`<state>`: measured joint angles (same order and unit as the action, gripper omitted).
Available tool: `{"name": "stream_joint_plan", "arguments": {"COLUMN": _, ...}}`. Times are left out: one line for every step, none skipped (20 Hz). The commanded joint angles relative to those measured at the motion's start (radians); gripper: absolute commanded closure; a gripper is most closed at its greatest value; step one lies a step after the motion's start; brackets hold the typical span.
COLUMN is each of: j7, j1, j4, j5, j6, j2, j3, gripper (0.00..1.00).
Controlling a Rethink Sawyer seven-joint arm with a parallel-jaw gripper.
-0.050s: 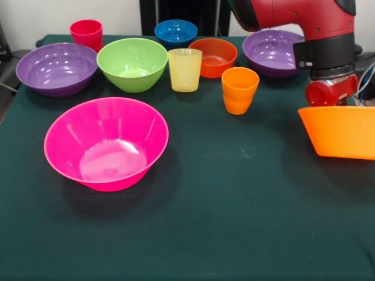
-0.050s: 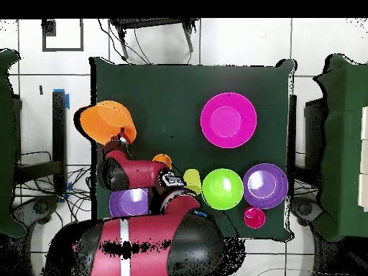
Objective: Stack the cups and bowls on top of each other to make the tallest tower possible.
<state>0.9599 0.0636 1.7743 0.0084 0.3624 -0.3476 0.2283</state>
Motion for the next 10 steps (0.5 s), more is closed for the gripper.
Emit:
{"name": "stream_joint_plan", "arguments": {"j7": 0.159, "j1": -0.022, "j4": -0.141, "j5": 0.006, "j6": 0.099, "j2": 0.041, "j3": -0.132, "gripper": 0.0}}
{"name": "stream_joint_plan", "arguments": {"j7": 0.159, "j1": -0.022, "j4": -0.148, "j5": -0.002, "j6": 0.107, "j2": 0.039, "j3": -0.134, "gripper": 0.0}}
{"name": "stream_joint_plan", "arguments": {"j7": 0.161, "j1": -0.023, "j4": -0.156, "j5": -0.009, "j6": 0.119, "j2": 0.039, "j3": -0.135, "gripper": 0.0}}
{"name": "stream_joint_plan", "arguments": {"j7": 0.162, "j1": -0.02, "j4": -0.16, "j5": -0.018, "j6": 0.12, "j2": 0.037, "j3": -0.133, "gripper": 0.0}}
{"name": "stream_joint_plan", "arguments": {"j7": 0.162, "j1": -0.023, "j4": -0.165, "j5": -0.02, "j6": 0.127, "j2": 0.033, "j3": -0.137, "gripper": 0.0}}
{"name": "stream_joint_plan", "arguments": {"j7": 0.162, "j1": -0.02, "j4": -0.168, "j5": -0.028, "j6": 0.119, "j2": 0.027, "j3": -0.132, "gripper": 0.0}}
{"name": "stream_joint_plan", "arguments": {"j7": 0.162, "j1": -0.017, "j4": -0.17, "j5": -0.036, "j6": 0.112, "j2": 0.02, "j3": -0.127, "gripper": 0.0}}
{"name": "stream_joint_plan", "arguments": {"j7": 0.162, "j1": -0.014, "j4": -0.173, "j5": -0.044, "j6": 0.104, "j2": 0.013, "j3": -0.122, "gripper": 0.0}}
{"name": "stream_joint_plan", "arguments": {"j7": 0.169, "j1": -0.012, "j4": -0.173, "j5": -0.044, "j6": 0.093, "j2": 0.006, "j3": -0.113, "gripper": 0.0}}
{"name": "stream_joint_plan", "arguments": {"j7": 0.171, "j1": -0.017, "j4": -0.178, "j5": -0.037, "j6": 0.088, "j2": 0.002, "j3": -0.11, "gripper": 0.0}}
